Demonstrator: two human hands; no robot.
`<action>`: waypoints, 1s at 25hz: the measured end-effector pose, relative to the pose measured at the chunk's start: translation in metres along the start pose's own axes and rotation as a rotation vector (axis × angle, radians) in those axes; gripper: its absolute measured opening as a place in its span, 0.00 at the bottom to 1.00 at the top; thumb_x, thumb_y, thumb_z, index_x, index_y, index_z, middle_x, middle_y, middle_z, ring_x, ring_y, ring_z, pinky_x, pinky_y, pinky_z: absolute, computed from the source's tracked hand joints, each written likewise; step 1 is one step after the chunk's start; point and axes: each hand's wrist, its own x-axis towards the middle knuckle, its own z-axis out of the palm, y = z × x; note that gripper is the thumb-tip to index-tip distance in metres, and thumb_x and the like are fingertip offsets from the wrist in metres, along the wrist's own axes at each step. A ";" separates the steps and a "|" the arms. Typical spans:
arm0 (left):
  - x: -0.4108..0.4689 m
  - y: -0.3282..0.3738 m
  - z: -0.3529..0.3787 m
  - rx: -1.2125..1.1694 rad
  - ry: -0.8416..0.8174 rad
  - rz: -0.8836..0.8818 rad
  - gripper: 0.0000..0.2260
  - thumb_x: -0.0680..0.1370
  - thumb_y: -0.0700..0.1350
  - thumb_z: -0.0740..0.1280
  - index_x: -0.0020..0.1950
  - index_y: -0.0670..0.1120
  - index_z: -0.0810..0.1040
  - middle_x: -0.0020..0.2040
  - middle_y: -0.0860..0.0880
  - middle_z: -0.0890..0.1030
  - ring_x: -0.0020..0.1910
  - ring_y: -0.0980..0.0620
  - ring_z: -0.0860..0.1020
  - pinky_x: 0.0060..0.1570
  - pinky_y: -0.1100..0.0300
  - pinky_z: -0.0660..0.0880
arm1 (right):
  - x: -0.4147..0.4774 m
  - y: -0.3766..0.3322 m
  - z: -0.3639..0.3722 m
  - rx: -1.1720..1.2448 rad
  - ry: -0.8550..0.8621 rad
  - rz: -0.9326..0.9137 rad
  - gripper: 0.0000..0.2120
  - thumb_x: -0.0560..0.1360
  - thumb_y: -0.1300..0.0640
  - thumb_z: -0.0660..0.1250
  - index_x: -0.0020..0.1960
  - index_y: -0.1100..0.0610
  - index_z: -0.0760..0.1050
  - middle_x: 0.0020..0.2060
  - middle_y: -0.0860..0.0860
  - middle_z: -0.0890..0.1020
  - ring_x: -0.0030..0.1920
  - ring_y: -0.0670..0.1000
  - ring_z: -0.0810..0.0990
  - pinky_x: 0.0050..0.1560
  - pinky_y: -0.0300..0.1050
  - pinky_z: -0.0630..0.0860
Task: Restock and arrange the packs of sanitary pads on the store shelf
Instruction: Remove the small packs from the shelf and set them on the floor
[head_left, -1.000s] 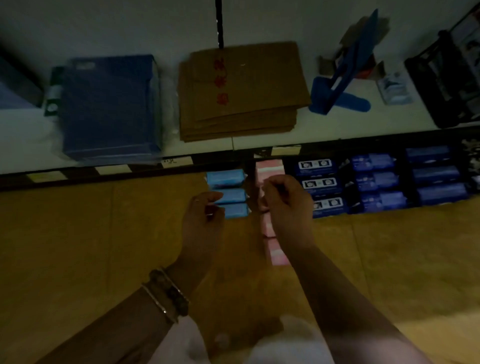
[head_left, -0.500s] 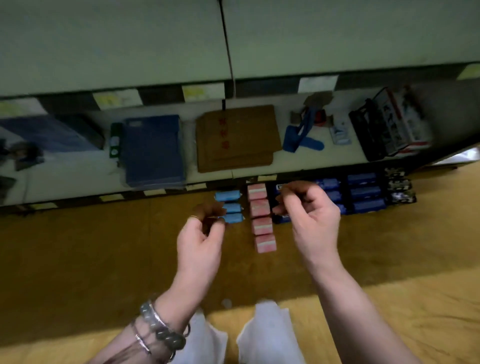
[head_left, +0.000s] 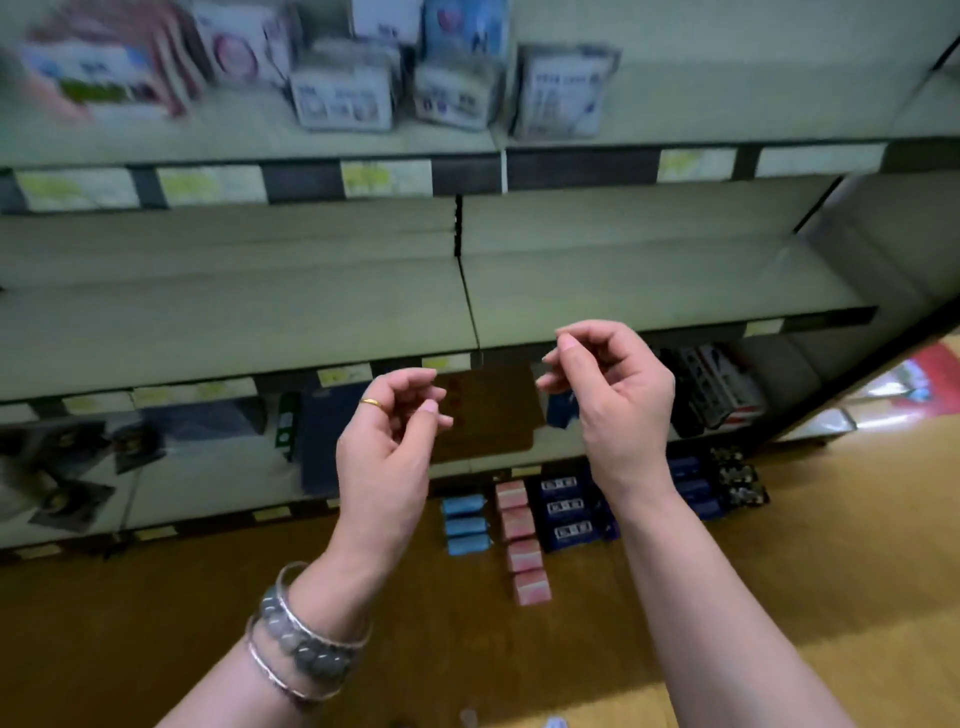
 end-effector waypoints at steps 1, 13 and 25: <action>0.005 0.016 -0.006 -0.020 -0.006 0.045 0.12 0.77 0.34 0.62 0.50 0.51 0.76 0.45 0.49 0.80 0.40 0.57 0.79 0.47 0.63 0.78 | 0.003 -0.017 0.005 0.011 0.002 -0.042 0.08 0.76 0.66 0.63 0.44 0.55 0.75 0.34 0.52 0.79 0.33 0.49 0.80 0.38 0.43 0.79; 0.053 0.129 -0.042 -0.160 -0.090 0.322 0.11 0.77 0.31 0.61 0.46 0.46 0.76 0.41 0.48 0.79 0.34 0.59 0.77 0.39 0.69 0.75 | 0.041 -0.131 0.042 0.040 -0.024 -0.346 0.05 0.74 0.62 0.63 0.42 0.55 0.75 0.33 0.53 0.78 0.32 0.48 0.79 0.38 0.46 0.80; 0.173 0.168 0.019 -0.062 -0.017 0.425 0.11 0.76 0.30 0.61 0.45 0.46 0.76 0.41 0.48 0.78 0.36 0.60 0.77 0.38 0.69 0.75 | 0.195 -0.125 0.037 -0.024 -0.102 -0.397 0.12 0.74 0.64 0.66 0.38 0.48 0.75 0.31 0.48 0.79 0.31 0.46 0.78 0.37 0.46 0.79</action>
